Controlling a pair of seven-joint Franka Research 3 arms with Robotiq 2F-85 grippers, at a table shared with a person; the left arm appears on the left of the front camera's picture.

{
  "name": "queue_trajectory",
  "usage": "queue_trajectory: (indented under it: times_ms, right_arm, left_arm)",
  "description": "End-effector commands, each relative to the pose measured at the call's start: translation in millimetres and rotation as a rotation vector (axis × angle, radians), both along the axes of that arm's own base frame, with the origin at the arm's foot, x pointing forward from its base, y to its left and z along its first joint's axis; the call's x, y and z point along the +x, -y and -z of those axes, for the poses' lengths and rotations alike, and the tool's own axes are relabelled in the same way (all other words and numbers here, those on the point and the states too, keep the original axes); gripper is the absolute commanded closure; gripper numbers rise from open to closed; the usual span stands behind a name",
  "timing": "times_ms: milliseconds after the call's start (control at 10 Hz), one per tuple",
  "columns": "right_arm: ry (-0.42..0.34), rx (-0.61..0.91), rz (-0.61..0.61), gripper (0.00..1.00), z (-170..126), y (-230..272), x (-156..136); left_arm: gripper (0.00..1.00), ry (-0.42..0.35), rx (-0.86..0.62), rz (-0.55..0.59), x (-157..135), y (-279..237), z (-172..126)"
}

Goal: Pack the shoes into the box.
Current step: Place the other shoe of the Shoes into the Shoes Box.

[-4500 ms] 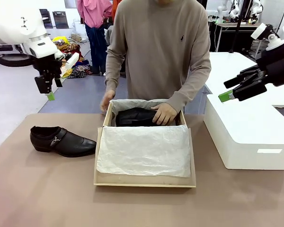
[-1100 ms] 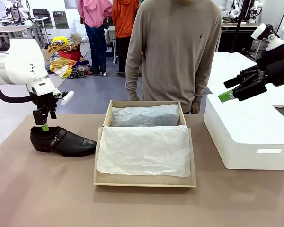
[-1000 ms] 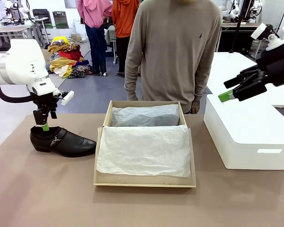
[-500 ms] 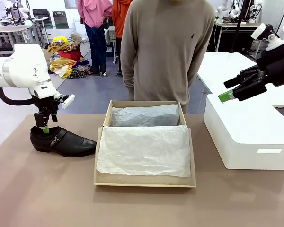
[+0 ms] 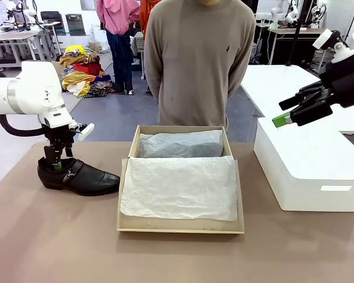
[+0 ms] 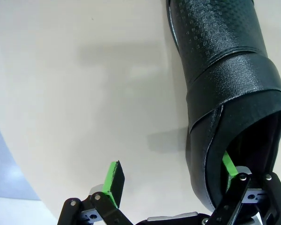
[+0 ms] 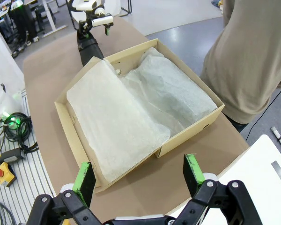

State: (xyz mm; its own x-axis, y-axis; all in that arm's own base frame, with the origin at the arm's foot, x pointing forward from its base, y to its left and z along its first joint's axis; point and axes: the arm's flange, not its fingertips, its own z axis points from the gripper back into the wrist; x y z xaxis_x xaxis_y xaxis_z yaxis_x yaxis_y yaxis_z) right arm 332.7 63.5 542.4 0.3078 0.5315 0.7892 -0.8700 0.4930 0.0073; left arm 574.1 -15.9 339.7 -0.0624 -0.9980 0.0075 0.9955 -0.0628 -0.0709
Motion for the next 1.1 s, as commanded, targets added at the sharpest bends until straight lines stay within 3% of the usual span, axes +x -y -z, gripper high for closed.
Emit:
queue_trajectory:
  times_ms: [0,200,300,700,800,1000]
  right_arm:
    - [0.019,0.017,-0.023,0.0,0.2,1.0,4.1]
    - [0.019,0.017,-0.023,0.0,0.2,1.0,4.1]
    - [0.019,0.017,-0.023,0.0,0.2,1.0,4.1]
    - [0.019,0.017,-0.023,0.0,0.2,1.0,4.1]
    - [0.019,0.017,-0.023,0.0,0.2,1.0,4.1]
    - [0.019,0.017,-0.023,0.0,0.2,1.0,4.1]
  left_arm:
    - [0.0,-0.006,-0.016,0.03,1.0,-3.3,4.1]
    - [0.0,-0.018,-0.018,0.037,1.0,-1.8,7.7]
    - [0.08,-0.028,-0.023,0.043,1.0,-1.7,8.0]
    - [0.88,-0.031,-0.019,0.044,2.9,-2.5,7.6]
    - [1.0,-0.025,-0.016,0.051,3.1,-2.9,6.9]
    - [1.0,-0.009,-0.003,0.059,1.7,-2.7,4.5]
